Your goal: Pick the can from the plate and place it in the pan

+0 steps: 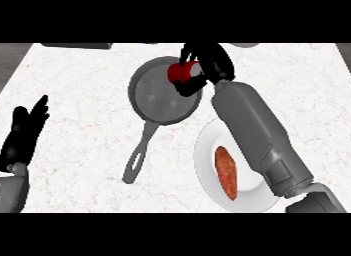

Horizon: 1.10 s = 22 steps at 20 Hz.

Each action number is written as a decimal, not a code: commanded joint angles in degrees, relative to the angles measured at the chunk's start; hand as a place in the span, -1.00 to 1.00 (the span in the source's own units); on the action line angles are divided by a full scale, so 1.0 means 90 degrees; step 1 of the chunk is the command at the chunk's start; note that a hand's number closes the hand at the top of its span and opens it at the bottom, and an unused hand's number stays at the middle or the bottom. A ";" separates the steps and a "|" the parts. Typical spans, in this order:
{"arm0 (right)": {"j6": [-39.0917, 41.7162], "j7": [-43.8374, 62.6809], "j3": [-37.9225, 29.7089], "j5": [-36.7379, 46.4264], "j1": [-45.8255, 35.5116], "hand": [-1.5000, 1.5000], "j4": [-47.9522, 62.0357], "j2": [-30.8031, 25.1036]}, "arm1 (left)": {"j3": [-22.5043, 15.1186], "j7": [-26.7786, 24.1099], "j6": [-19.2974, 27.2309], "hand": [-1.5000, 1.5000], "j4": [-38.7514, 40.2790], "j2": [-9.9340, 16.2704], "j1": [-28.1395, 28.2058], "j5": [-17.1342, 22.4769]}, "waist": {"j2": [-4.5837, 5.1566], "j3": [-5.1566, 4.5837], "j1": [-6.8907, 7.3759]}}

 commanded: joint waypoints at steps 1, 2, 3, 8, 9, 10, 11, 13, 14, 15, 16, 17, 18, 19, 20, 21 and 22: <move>-0.0591 0.0113 0.0275 -0.0457 -0.0549 1.00 0.1090 0.0036 | -0.0127 -0.0072 -0.0161 0.00 0.0015 -0.0080 -0.0045 0.0037 | 0.0053 -0.0001 0.0239; -0.0548 -0.0145 0.0267 -0.0619 -0.0585 1.00 0.1264 0.0037 | -0.0093 0.0119 -0.0049 0.00 0.0273 -0.0029 -0.0388 -0.0072 | 0.0062 -0.0001 0.0159; -0.0726 -0.0417 0.0135 -0.0509 -0.0423 1.00 0.1457 0.0037 | -0.0131 -0.0035 0.0042 0.00 0.0178 -0.0145 -0.0250 -0.0093 | 0.0098 0.0001 0.0210; -0.0655 -0.0633 0.0252 -0.0938 -0.0560 1.00 0.1953 0.0038 | -0.0117 0.0106 -0.0311 0.00 0.0073 0.0010 -0.0440 0.0098 | 0.0161 0.0006 0.0495; -0.0615 -0.0569 0.0241 -0.1116 -0.0696 1.00 0.1967 0.0038 | -0.0273 -0.0132 -0.0047 0.00 0.0361 -0.0199 -0.0480 -0.0157 | 0.0193 0.0000 0.0503; -0.0729 -0.0916 0.0101 -0.1268 -0.0370 1.00 0.1994 0.0038 | -0.0270 0.0113 -0.0164 0.00 -0.0073 -0.0155 -0.0532 -0.0021 | 0.0185 0.0016 0.0590; -0.0507 -0.0680 -0.0011 -0.1535 -0.0576 1.00 0.2033 0.0038 | -0.0309 0.0089 -0.0257 0.00 -0.0014 -0.0133 -0.0576 -0.0014 | 0.0200 0.0014 0.0698; -0.0395 -0.0830 -0.0008 -0.1715 -0.0549 -1.00 0.2181 0.0038 | -0.0355 0.0044 -0.0161 0.00 0.0191 -0.0187 -0.0763 -0.0121 | 0.0243 0.0011 0.0701; -0.0384 -0.0869 0.0056 -0.1769 -0.0448 -1.00 0.2290 0.0038 | -0.0376 -0.0033 -0.0164 0.00 0.0279 -0.0188 -0.0660 -0.0164 | 0.0251 0.0009 0.0766; -0.0296 -0.0843 -0.0038 -0.1875 -0.0589 -1.00 0.2314 0.0038 | -0.0338 0.0041 -0.0257 0.00 0.0233 -0.0178 -0.0811 -0.0047 | 0.0248 0.0011 0.0756; -0.0392 -0.1049 -0.0002 -0.1951 -0.0395 -1.00 0.2348 0.0038 | -0.0446 0.0116 -0.0173 0.00 0.0177 -0.0171 -0.0761 -0.0223 | 0.0255 0.0019 0.0848; -0.0321 -0.0983 0.0034 -0.1996 -0.0494 -1.00 0.2409 0.0038 | -0.0429 -0.0008 -0.0260 0.00 0.0265 -0.0220 -0.0690 -0.0122 | 0.0260 0.0011 0.0907; -0.0417 -0.1088 0.0027 -0.2036 -0.0494 -1.00 0.2402 0.0038 | -0.0449 -0.0003 -0.0242 0.00 0.0271 -0.0259 -0.0776 -0.0125 | 0.0281 0.0013 0.0927; -0.0413 -0.1285 0.0039 -0.2157 -0.0400 -1.00 0.2377 0.0038 | -0.0458 0.0056 -0.0114 0.00 0.0385 -0.0309 -0.1003 -0.0205 | 0.0299 0.0015 0.0912; -0.0498 -0.1349 0.0007 -0.2176 -0.0429 -1.00 0.2393 0.0038 | -0.0341 -0.0116 -0.0234 0.00 0.0404 -0.0201 -0.0832 -0.0087 | 0.0288 0.0010 0.0917; -0.0511 -0.1419 -0.0017 -0.2246 -0.0410 -1.00 0.2420 0.0038 | -0.0403 0.0015 -0.0205 0.00 0.0230 -0.0184 -0.0868 -0.0157 | 0.0266 0.0020 0.0964; -0.0540 -0.1439 -0.0058 -0.2348 -0.0459 -1.00 0.2414 0.0038 | -0.0419 -0.0072 -0.0241 0.00 0.0355 -0.0227 -0.0835 -0.0137 | 0.0285 0.0015 0.0978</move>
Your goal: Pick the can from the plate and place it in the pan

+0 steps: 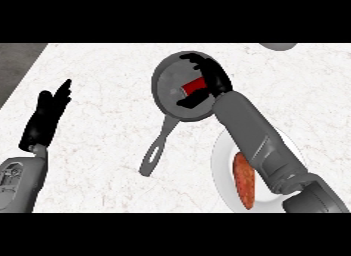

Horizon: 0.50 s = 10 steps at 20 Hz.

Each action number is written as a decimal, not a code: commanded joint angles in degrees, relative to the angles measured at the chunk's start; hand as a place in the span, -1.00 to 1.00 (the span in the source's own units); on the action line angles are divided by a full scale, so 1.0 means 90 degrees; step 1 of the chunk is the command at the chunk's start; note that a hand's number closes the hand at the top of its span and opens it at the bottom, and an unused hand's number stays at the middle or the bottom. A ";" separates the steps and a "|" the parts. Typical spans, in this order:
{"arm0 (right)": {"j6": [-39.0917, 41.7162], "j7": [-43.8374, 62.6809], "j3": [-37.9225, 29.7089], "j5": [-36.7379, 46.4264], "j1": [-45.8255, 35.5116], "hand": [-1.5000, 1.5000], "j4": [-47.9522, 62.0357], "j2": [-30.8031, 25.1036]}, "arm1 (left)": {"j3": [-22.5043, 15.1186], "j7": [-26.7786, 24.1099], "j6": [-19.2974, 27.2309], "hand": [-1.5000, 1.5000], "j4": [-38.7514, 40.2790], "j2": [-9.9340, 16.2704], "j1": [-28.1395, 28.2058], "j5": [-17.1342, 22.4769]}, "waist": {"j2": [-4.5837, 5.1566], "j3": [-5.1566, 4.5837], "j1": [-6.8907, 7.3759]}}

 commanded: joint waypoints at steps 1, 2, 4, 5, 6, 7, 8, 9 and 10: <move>-0.0141 -0.0502 -0.0115 -0.0423 0.0156 -1.00 0.0016 0.0000 | -0.0098 -0.0094 0.0012 0.00 0.0096 -0.0097 -0.0035 -0.0059 | 0.0027 0.0006 0.0103; -0.0227 -0.0502 -0.0157 -0.0539 0.0132 -1.00 0.0021 0.0000 | -0.0088 -0.0020 -0.0092 0.00 0.0099 -0.0073 -0.0138 0.0014 | 0.0016 0.0007 0.0121; -0.0180 -0.0597 -0.0320 -0.0854 -0.0037 -1.00 -0.0058 0.0000 | -0.0099 0.0072 -0.0002 0.00 0.0126 -0.0065 -0.0163 -0.0079 | -0.0026 0.0009 0.0095; -0.0362 -0.0647 -0.0376 -0.0934 -0.0056 -1.00 -0.0066 0.0000 | -0.0111 0.0024 0.0009 0.00 0.0074 -0.0114 -0.0179 -0.0055 | -0.0014 0.0008 0.0137; -0.0386 -0.0888 -0.0436 -0.1049 0.0001 -1.00 -0.0114 0.0000 | -0.0072 0.0011 -0.0019 0.00 0.0115 -0.0090 -0.0161 -0.0021 | -0.0035 0.0007 0.0024; -0.0535 -0.0871 -0.0488 -0.1156 -0.0047 -1.00 -0.0095 0.0000 | -0.0117 0.0008 -0.0009 0.00 0.0111 -0.0122 -0.0138 -0.0052 | -0.0015 0.0007 0.0119; -0.0606 -0.1011 -0.0537 -0.1228 -0.0005 -1.00 -0.0086 0.0000 | 0.0026 0.0011 -0.0007 0.00 0.0184 0.0026 -0.0183 -0.0028 | -0.0022 0.0005 0.0011; -0.0648 -0.1064 -0.0615 -0.1316 -0.0106 -1.00 -0.0112 0.0000 | -0.0039 -0.0013 -0.0025 0.00 0.0151 -0.0013 -0.0059 -0.0051 | -0.0031 0.0005 0.0007; -0.0760 -0.1040 -0.0718 -0.1458 -0.0129 -1.00 -0.0086 0.0000 | -0.0065 -0.0025 0.0192 0.00 0.0145 -0.0112 -0.0044 -0.0167 | -0.0048 0.0004 -0.0054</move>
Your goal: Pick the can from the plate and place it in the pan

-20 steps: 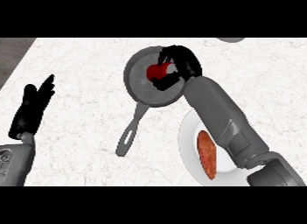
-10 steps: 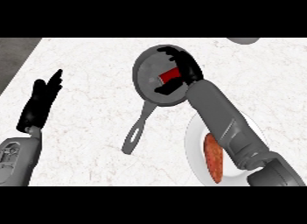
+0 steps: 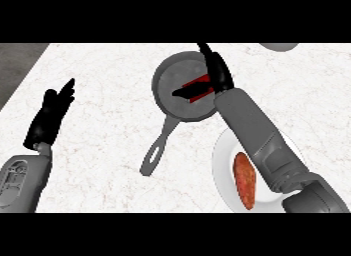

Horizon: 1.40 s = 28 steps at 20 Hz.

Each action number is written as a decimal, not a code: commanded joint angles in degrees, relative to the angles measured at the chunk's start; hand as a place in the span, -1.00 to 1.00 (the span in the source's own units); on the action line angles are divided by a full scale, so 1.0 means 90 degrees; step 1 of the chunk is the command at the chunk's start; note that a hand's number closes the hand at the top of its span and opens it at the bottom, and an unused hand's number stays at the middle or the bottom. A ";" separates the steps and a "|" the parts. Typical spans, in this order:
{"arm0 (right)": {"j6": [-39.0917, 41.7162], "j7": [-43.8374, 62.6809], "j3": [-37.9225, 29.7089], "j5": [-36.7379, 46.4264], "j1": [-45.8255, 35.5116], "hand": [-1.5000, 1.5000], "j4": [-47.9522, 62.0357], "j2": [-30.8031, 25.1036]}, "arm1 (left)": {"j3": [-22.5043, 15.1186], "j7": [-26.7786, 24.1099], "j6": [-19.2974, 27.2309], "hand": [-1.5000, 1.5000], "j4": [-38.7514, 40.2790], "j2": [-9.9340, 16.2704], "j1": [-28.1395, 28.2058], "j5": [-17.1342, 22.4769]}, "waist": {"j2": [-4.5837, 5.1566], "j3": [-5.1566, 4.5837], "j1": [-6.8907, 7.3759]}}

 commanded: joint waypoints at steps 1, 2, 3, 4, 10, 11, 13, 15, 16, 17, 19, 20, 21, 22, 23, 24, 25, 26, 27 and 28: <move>-0.0323 -0.0254 -0.0322 -0.0495 -0.0057 -1.00 0.0015 0.0000 | 0.0016 -0.0169 0.0036 0.00 -0.0034 0.0011 0.0301 -0.0028 | -0.0072 -0.0006 -0.0153; -0.0337 -0.0268 -0.0335 -0.0619 -0.0129 -1.00 0.0048 0.0000 | 0.0112 0.0136 0.0032 0.00 -0.0101 0.0008 0.0073 0.0087 | -0.0098 -0.0003 -0.0173; -0.0370 -0.0220 -0.0407 -0.0627 -0.0214 -1.00 0.0102 0.0000 | 0.0151 -0.0032 0.0033 0.00 -0.0001 0.0103 0.0251 0.0033 | -0.0086 -0.0010 -0.0284; -0.0423 -0.0162 -0.0499 -0.0648 -0.0336 -1.00 0.0124 0.0000 | 0.0083 0.0067 0.0125 0.00 -0.0138 0.0015 0.0181 -0.0019 | -0.0077 -0.0006 -0.0325; -0.0347 -0.0317 -0.0888 -0.0917 -0.0289 -1.00 0.0252 -0.0336 | 0.0208 0.0190 0.0291 0.00 -0.0295 -0.0001 0.0537 -0.0013 | -0.0157 -0.0008 -0.0724; -0.0137 -0.0266 -0.0940 -0.0960 -0.0296 -1.00 0.0266 -0.0559 | 0.0307 -0.0026 0.0238 0.00 -0.0277 0.0092 0.0715 0.0044 | -0.0184 -0.0012 -0.0797; 0.0118 -0.0657 -0.0989 -0.0985 -0.0094 -1.00 0.0199 -0.0839 | 0.0454 0.0060 0.0146 0.00 -0.0281 0.0258 0.0624 0.0132 | -0.0193 -0.0011 -0.0891; 0.0515 -0.0837 -0.1002 -0.0987 0.0199 -1.00 0.0276 -0.1134 | 0.0475 -0.0036 0.0163 0.00 -0.0453 0.0206 0.0991 0.0167 | -0.0231 -0.0011 -0.0940; 0.0738 -0.0760 -0.1008 -0.1003 0.0160 -1.00 0.0276 -0.1195 | 0.0541 0.0110 0.0139 0.00 -0.0482 0.0279 0.0949 0.0193 | -0.0253 -0.0012 -0.0999; 0.1191 -0.0901 -0.1046 -0.1035 0.0243 -1.00 0.0288 -0.1575 | 0.0348 0.0098 0.0373 0.00 -0.0342 0.0019 0.0754 0.0007 | -0.0216 -0.0009 -0.1017; 0.1469 -0.0837 -0.1127 -0.1092 0.0268 -1.00 0.0332 -0.1894 | 0.0494 -0.0182 0.0089 0.00 -0.0509 0.0285 0.1161 0.0152 | -0.0237 -0.0011 -0.0984; 0.1784 -0.0944 -0.1066 -0.1030 0.0418 -1.00 0.0374 -0.2088 | 0.0562 0.0109 0.0131 0.00 -0.0467 0.0275 0.0927 0.0204 | -0.0235 -0.0009 -0.1022; 0.1976 -0.0995 -0.1110 -0.1080 0.0424 -1.00 0.0339 -0.2140 | 0.0635 -0.0059 0.0169 0.00 -0.0124 0.0371 0.0771 0.0124 | -0.0234 -0.0012 -0.1074; 0.2141 -0.1027 -0.1099 -0.1052 0.0437 -1.00 0.0361 -0.2309 | 0.0536 0.0169 0.0121 0.00 -0.0426 0.0229 0.0860 0.0206 | -0.0240 -0.0009 -0.1036; 0.2446 -0.1036 -0.1032 -0.0983 0.0560 -1.00 0.0409 -0.2555 | 0.0489 0.0093 0.0270 0.00 -0.0446 0.0105 0.0946 0.0129 | -0.0244 -0.0009 -0.1054; 0.2363 -0.1366 -0.1061 -0.0995 0.0750 -1.00 0.0365 -0.2455 | 0.0567 0.0078 0.0155 0.00 -0.0343 0.0271 0.0914 0.0145 | -0.0244 -0.0009 -0.1059; 0.2653 -0.0820 -0.1056 -0.1003 0.0400 -1.00 0.0363 -0.2685 | 0.0562 -0.0061 0.0221 0.00 -0.0330 0.0188 0.1008 0.0130 | -0.0269 -0.0013 -0.1090; 0.2824 -0.1417 -0.1011 -0.0938 0.0898 -1.00 0.0406 -0.2801 | 0.0578 -0.0182 0.0154 0.00 -0.0173 0.0215 0.0985 0.0153 | -0.0239 -0.0010 -0.1079; 0.2792 -0.0993 -0.0990 -0.0908 0.0550 -1.00 0.0400 -0.2781 | 0.0546 0.0057 0.0182 0.00 -0.0377 0.0244 0.0823 0.0111 | -0.0262 -0.0011 -0.1079; 0.2978 -0.1213 -0.1040 -0.0920 0.0624 -1.00 0.0470 -0.3085 | 0.0375 0.0191 0.0258 0.00 -0.0462 0.0082 0.0775 0.0027 | -0.0213 -0.0003 -0.0999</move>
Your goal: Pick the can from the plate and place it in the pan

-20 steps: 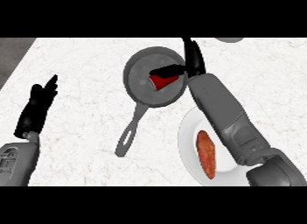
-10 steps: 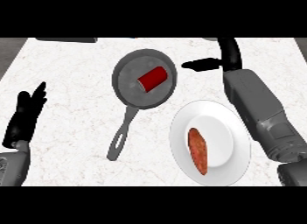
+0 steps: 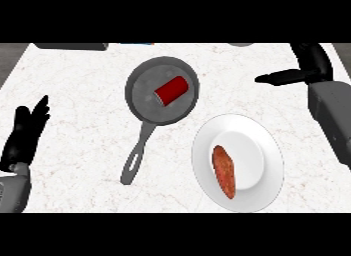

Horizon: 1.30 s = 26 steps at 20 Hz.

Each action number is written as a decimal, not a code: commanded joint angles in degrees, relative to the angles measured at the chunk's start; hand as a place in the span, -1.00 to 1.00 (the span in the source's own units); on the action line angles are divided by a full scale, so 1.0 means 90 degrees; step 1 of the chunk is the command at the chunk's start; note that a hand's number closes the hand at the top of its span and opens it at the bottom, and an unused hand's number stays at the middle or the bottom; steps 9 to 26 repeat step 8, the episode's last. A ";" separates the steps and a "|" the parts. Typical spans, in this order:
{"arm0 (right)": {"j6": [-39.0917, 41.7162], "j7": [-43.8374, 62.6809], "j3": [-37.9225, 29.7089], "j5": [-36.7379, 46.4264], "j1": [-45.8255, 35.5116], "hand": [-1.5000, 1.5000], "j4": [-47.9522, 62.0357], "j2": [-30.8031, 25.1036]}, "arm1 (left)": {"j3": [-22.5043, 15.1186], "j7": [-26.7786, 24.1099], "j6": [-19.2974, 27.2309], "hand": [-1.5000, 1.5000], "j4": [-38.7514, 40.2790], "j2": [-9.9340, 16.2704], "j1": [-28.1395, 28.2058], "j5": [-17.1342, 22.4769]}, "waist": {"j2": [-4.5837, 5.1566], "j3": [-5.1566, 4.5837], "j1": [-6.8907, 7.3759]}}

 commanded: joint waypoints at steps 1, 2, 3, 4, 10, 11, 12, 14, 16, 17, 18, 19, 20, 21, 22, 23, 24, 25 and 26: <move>0.0594 -0.0080 0.0085 0.0145 0.0087 -1.00 0.0072 -0.0602 | -0.0003 -0.0008 -0.0076 0.00 -0.0106 0.0000 0.0063 0.0038 | 0.0002 0.0002 0.0024; 0.0699 -0.0192 0.0122 0.0170 0.0298 -1.00 0.0017 -0.0580 | -0.0024 -0.0135 0.0245 0.00 0.0165 -0.0189 0.0014 -0.0138 | -0.0024 -0.0003 -0.0074; 0.0851 0.0040 0.0013 0.0060 0.0046 -1.00 -0.0002 -0.0617 | 0.0245 -0.0321 -0.0109 0.00 0.0193 0.0177 0.0110 0.0102 | -0.0027 -0.0004 -0.0043; 0.0890 -0.0385 0.0065 0.0158 0.0343 -1.00 0.0073 -0.0806 | 0.0006 -0.0158 -0.0105 0.00 -0.0095 -0.0023 0.0253 0.0043 | 0.0004 0.0004 0.0035; 0.1282 -0.0454 0.0076 0.0181 0.0481 -1.00 -0.0053 -0.0991 | 0.0117 0.0124 -0.0125 0.00 -0.0074 0.0055 -0.0050 0.0097 | -0.0036 -0.0001 -0.0085; 0.1282 -0.0454 0.0076 0.0181 0.0481 -1.00 -0.0053 -0.0991 | 0.0117 0.0124 -0.0125 0.00 -0.0074 0.0055 -0.0050 0.0097 | -0.0036 -0.0001 -0.0085; 0.1282 -0.0454 0.0076 0.0181 0.0481 -1.00 -0.0053 -0.0991 | 0.0117 0.0124 -0.0125 0.00 -0.0074 0.0055 -0.0050 0.0097 | -0.0036 -0.0001 -0.0085; 0.1282 -0.0454 0.0076 0.0181 0.0481 -1.00 -0.0053 -0.0991 | 0.0117 0.0124 -0.0125 0.00 -0.0074 0.0055 -0.0050 0.0097 | -0.0036 -0.0001 -0.0085; 0.1282 -0.0454 0.0076 0.0181 0.0481 -1.00 -0.0053 -0.0991 | 0.0117 0.0124 -0.0125 0.00 -0.0074 0.0055 -0.0050 0.0097 | -0.0036 -0.0001 -0.0085; 0.1282 -0.0454 0.0076 0.0181 0.0481 -1.00 -0.0053 -0.0991 | 0.0117 0.0124 -0.0125 0.00 -0.0074 0.0055 -0.0050 0.0097 | -0.0036 -0.0001 -0.0085; 0.1282 -0.0454 0.0076 0.0181 0.0481 -1.00 -0.0053 -0.0991 | 0.0117 0.0124 -0.0125 0.00 -0.0074 0.0055 -0.0050 0.0097 | -0.0036 -0.0001 -0.0085; 0.1282 -0.0454 0.0076 0.0181 0.0481 -1.00 -0.0053 -0.0991 | 0.0117 0.0124 -0.0125 0.00 -0.0074 0.0055 -0.0050 0.0097 | -0.0036 -0.0001 -0.0085; 0.1282 -0.0454 0.0076 0.0181 0.0481 -1.00 -0.0053 -0.0991 | 0.0117 0.0124 -0.0125 0.00 -0.0074 0.0055 -0.0050 0.0097 | -0.0036 -0.0001 -0.0085; 0.1282 -0.0454 0.0076 0.0181 0.0481 -1.00 -0.0053 -0.0991 | 0.0117 0.0124 -0.0125 0.00 -0.0074 0.0055 -0.0050 0.0097 | -0.0036 -0.0001 -0.0085; 0.1282 -0.0454 0.0076 0.0181 0.0481 -1.00 -0.0053 -0.0991 | 0.0117 0.0124 -0.0125 0.00 -0.0074 0.0055 -0.0050 0.0097 | -0.0036 -0.0001 -0.0085; 0.1282 -0.0454 0.0076 0.0181 0.0481 -1.00 -0.0053 -0.0991 | 0.0117 0.0124 -0.0125 0.00 -0.0074 0.0055 -0.0050 0.0097 | -0.0036 -0.0001 -0.0085; 0.1282 -0.0454 0.0076 0.0181 0.0481 -1.00 -0.0053 -0.0991 | 0.0117 0.0124 -0.0125 0.00 -0.0074 0.0055 -0.0050 0.0097 | -0.0036 -0.0001 -0.0085; 0.1282 -0.0454 0.0076 0.0181 0.0481 -1.00 -0.0053 -0.0991 | 0.0117 0.0124 -0.0125 0.00 -0.0074 0.0055 -0.0050 0.0097 | -0.0036 -0.0001 -0.0085; 0.1282 -0.0454 0.0076 0.0181 0.0481 -1.00 -0.0053 -0.0991 | 0.0117 0.0124 -0.0125 0.00 -0.0074 0.0055 -0.0050 0.0097 | -0.0036 -0.0001 -0.0085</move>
